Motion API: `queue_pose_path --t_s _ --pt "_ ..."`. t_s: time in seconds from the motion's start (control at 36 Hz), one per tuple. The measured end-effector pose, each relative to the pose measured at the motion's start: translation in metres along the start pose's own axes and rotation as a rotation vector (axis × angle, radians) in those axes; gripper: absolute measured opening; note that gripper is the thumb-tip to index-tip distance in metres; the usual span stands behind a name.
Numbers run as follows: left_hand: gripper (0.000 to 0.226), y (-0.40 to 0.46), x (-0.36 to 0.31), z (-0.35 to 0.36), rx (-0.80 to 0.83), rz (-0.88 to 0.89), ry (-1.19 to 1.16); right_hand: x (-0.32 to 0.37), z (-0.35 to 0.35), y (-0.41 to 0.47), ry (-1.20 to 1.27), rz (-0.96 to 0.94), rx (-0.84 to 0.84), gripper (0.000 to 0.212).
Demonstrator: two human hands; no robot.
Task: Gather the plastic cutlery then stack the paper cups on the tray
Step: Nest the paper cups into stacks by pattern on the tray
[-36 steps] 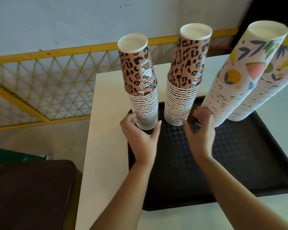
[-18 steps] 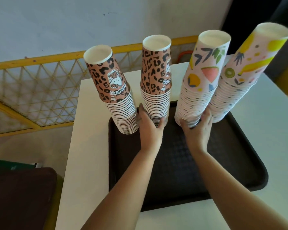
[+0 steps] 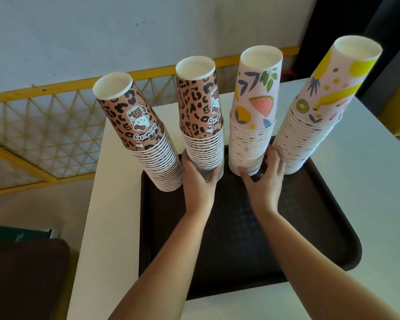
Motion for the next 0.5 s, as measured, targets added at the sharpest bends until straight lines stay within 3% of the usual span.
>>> queue_pose_path --t_s 0.11,0.19,0.33,0.5 --pt "0.085 0.001 0.0 0.001 -0.002 -0.003 -0.005 -0.004 -0.025 -0.004 -0.027 -0.053 -0.241 0.073" --pt "0.085 0.001 0.001 0.002 -0.012 -0.001 0.001 -0.012 -0.038 0.009 -0.042 0.037 -0.312 0.077" --pt "0.084 0.0 0.002 0.005 -0.028 -0.008 0.012 -0.023 -0.042 0.036 -0.067 0.131 -0.18 0.103" --pt "0.085 0.001 0.002 0.007 -0.041 -0.016 0.005 -0.028 -0.045 0.053 -0.027 0.121 -0.091 0.104"
Point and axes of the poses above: each hand's wrist, its own y-axis towards the middle knuckle, its own z-axis out of the palm, x = y × z, the point moved 2 cm from there along y, towards the middle knuckle
